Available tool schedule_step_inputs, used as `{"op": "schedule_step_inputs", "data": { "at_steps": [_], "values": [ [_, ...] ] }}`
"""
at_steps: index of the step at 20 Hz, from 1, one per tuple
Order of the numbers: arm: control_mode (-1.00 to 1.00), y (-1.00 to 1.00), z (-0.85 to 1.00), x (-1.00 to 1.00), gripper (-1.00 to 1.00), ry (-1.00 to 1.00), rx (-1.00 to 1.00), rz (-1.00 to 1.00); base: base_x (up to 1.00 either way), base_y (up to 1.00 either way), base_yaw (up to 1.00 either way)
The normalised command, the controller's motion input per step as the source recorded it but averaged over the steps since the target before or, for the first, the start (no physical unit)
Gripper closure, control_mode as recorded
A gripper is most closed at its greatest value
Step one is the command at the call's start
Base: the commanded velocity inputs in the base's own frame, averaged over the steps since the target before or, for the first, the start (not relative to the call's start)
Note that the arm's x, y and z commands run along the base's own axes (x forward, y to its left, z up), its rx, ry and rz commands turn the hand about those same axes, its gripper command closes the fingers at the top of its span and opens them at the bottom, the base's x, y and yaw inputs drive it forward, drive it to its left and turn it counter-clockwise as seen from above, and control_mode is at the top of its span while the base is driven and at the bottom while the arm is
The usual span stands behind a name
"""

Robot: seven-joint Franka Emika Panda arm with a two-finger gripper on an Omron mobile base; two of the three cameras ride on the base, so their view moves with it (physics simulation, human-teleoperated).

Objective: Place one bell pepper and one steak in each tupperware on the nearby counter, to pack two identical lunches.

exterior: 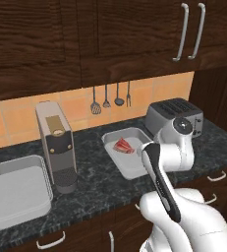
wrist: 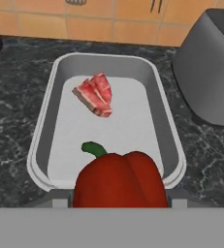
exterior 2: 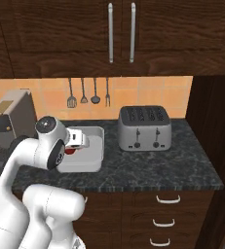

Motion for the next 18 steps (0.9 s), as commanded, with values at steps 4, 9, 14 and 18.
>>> {"op": "schedule_step_inputs", "data": {
  "at_steps": [4, 9, 14, 18],
  "values": [
    [-1.0, 0.01, -0.27, 0.46, 1.0, 0.27, 0.0, 0.0, 0.0, 0.0, 0.0],
    [-1.0, 0.05, -0.08, 0.38, 1.0, 0.18, 0.0, 0.0, 0.0, 0.0, 0.0],
    [-1.0, 0.0, -0.33, 0.34, 1.0, 0.01, 0.0, 0.0, 0.0, 0.0, 0.0],
    [-1.0, 0.06, -0.43, 0.35, 1.0, 0.01, 0.0, 0.0, 0.0, 0.0, 0.0]
  ]
}}
